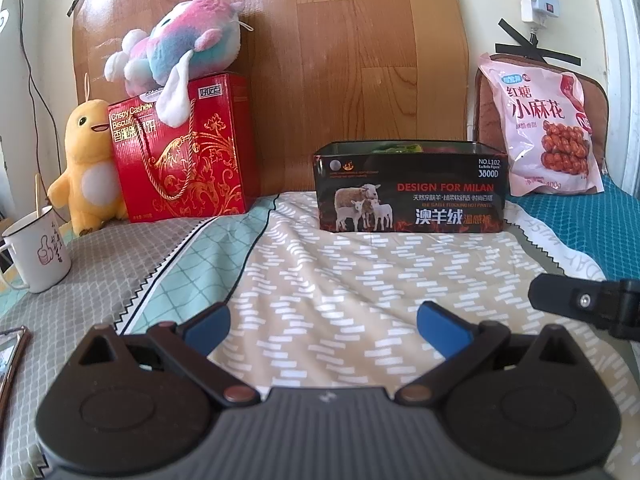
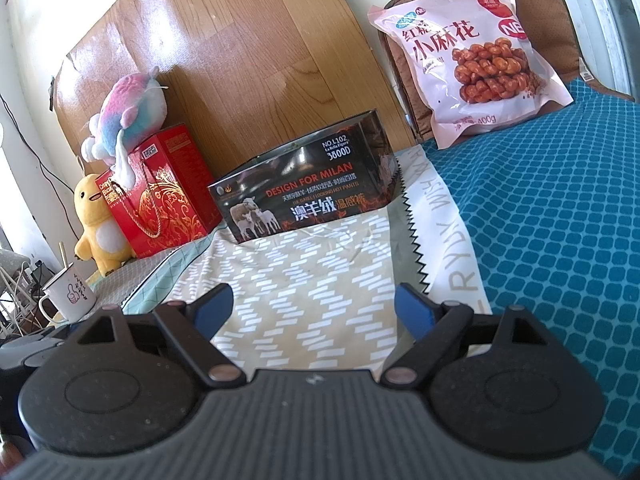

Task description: Organize snacks

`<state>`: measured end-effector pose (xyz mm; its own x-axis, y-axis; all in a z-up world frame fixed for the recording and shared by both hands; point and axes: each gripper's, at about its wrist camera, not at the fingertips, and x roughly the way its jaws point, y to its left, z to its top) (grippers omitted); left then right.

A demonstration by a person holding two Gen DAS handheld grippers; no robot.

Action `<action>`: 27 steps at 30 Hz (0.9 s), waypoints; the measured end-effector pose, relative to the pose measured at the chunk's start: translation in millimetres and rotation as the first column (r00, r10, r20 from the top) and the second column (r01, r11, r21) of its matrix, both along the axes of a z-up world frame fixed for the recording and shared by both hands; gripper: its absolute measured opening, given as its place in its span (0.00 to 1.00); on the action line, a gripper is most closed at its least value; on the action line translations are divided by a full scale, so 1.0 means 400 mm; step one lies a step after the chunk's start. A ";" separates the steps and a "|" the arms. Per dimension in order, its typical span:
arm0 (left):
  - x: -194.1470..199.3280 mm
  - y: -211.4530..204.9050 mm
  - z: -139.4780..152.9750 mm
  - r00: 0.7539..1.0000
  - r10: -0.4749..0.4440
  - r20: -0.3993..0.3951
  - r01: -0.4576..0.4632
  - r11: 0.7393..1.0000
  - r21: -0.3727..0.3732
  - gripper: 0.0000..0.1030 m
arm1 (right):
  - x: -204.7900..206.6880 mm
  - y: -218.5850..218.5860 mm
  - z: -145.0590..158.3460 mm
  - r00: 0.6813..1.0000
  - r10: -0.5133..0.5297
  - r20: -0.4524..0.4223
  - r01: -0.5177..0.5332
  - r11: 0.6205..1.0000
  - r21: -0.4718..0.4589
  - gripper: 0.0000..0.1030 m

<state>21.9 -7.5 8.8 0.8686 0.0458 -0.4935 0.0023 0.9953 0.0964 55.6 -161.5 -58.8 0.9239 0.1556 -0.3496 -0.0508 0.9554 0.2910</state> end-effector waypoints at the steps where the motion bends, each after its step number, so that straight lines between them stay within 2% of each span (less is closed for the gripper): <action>1: 0.000 0.000 0.000 1.000 0.000 -0.001 0.000 1.000 -0.001 1.00 | 0.000 0.000 0.000 1.000 0.000 0.000 0.000 1.000 0.000 0.87; 9: 0.006 0.006 -0.001 1.000 0.004 -0.019 -0.005 1.000 -0.019 1.00 | 0.001 0.000 0.000 1.000 0.000 0.000 0.000 1.000 0.000 0.87; 21: -0.002 0.002 0.001 1.000 -0.019 0.001 0.019 1.000 -0.016 1.00 | 0.000 -0.001 -0.003 1.000 -0.001 0.001 0.001 1.000 0.002 0.88; 27: -0.001 0.014 0.003 1.000 -0.027 -0.004 0.026 0.998 -0.054 1.00 | 0.000 0.000 -0.001 1.000 -0.002 0.001 0.002 1.000 0.002 0.88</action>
